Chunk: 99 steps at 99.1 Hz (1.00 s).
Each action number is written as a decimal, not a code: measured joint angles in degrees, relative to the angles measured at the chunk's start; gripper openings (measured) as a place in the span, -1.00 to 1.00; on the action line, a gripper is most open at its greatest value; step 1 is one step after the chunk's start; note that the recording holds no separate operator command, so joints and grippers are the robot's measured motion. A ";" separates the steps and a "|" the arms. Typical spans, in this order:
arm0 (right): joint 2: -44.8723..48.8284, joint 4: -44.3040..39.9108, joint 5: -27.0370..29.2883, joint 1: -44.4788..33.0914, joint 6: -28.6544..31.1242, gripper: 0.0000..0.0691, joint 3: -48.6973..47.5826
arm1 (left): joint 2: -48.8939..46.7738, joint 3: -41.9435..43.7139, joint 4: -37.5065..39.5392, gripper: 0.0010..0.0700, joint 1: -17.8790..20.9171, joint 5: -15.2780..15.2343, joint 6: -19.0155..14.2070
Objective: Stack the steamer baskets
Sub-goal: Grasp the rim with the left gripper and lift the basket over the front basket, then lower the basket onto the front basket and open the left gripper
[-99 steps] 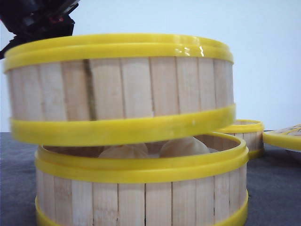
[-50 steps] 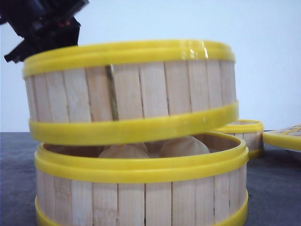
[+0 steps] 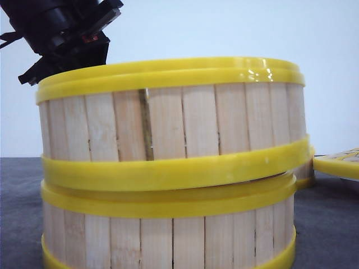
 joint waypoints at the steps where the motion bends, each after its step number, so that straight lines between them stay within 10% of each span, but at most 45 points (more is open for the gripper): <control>1: 0.00 -0.02 0.00 0.00 0.00 0.43 0.00 | 0.00 0.00 -0.02 -0.95 0.00 -0.09 -0.02; 66: 0.00 -1.31 -0.02 0.00 0.00 0.43 0.00 | 2.23 0.02 -0.07 -0.93 -0.20 -3.34 -1.07; 99: 0.00 -1.38 -0.02 0.00 0.00 0.43 0.00 | 2.71 0.02 0.17 -0.37 -0.76 -3.08 -1.70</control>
